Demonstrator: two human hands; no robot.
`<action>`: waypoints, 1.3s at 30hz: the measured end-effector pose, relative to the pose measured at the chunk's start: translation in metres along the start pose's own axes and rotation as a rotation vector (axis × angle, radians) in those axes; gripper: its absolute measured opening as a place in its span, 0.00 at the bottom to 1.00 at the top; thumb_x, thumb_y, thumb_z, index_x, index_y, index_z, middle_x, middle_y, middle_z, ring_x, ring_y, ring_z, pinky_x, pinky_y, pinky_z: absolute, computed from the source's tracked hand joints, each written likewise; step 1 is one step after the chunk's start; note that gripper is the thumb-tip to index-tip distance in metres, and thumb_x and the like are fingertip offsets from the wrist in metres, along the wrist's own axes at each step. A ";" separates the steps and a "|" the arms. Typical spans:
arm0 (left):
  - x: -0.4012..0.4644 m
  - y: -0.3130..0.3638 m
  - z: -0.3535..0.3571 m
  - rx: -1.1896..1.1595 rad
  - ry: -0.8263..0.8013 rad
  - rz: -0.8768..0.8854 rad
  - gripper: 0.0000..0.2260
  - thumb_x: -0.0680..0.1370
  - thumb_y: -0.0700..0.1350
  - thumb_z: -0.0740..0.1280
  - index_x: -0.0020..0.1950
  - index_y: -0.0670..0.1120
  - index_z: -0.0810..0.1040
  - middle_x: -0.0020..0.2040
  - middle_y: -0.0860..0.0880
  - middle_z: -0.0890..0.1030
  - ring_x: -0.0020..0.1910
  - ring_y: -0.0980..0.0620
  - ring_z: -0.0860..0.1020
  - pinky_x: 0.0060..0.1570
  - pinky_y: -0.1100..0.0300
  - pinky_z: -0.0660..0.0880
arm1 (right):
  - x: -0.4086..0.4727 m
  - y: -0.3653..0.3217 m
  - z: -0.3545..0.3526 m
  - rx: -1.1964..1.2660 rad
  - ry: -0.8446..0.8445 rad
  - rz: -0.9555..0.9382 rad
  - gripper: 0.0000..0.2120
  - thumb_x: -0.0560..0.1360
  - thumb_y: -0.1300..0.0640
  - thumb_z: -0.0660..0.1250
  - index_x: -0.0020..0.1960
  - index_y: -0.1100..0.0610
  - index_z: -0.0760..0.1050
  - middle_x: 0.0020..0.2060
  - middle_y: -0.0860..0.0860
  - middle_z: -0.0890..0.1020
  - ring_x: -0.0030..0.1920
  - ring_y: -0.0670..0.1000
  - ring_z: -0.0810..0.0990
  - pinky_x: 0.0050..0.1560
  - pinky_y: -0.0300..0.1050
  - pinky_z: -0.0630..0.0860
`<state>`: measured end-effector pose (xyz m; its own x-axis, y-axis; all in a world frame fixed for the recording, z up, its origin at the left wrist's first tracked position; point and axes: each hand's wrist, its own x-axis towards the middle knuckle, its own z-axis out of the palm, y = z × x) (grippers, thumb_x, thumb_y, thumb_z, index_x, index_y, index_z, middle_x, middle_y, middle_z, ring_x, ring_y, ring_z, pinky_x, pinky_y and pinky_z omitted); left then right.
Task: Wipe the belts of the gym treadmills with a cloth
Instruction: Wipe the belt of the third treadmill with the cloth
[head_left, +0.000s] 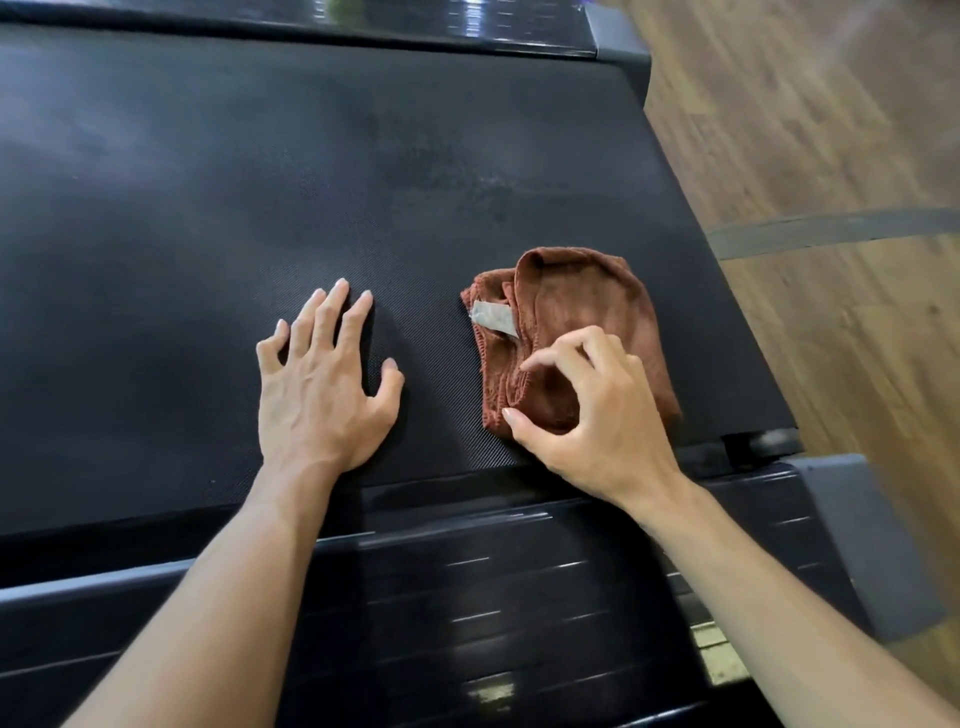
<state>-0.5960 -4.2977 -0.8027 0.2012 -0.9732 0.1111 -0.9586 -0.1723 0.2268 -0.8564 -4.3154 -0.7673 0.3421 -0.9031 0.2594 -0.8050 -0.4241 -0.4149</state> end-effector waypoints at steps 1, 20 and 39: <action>0.000 0.000 0.000 -0.003 0.001 -0.001 0.33 0.77 0.61 0.51 0.81 0.52 0.61 0.83 0.51 0.58 0.82 0.50 0.55 0.77 0.45 0.52 | -0.005 0.001 0.000 0.008 -0.007 -0.016 0.19 0.71 0.43 0.77 0.57 0.51 0.82 0.56 0.47 0.75 0.59 0.48 0.75 0.61 0.50 0.74; 0.000 0.001 0.000 -0.022 0.007 -0.013 0.33 0.77 0.61 0.53 0.81 0.52 0.62 0.83 0.51 0.59 0.82 0.50 0.54 0.77 0.46 0.51 | -0.023 -0.025 -0.013 0.294 -0.056 -0.051 0.07 0.76 0.49 0.73 0.41 0.50 0.82 0.40 0.42 0.82 0.43 0.46 0.82 0.48 0.49 0.77; 0.001 0.000 0.001 -0.021 0.015 -0.014 0.33 0.76 0.62 0.52 0.80 0.52 0.62 0.82 0.51 0.59 0.82 0.50 0.54 0.77 0.45 0.54 | 0.043 -0.057 0.005 0.162 0.079 0.159 0.07 0.74 0.51 0.72 0.40 0.53 0.84 0.38 0.45 0.84 0.38 0.46 0.81 0.41 0.44 0.80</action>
<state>-0.5957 -4.2989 -0.8036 0.2180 -0.9683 0.1217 -0.9511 -0.1828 0.2489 -0.7937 -4.3305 -0.7367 0.1732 -0.9540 0.2447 -0.7551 -0.2881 -0.5889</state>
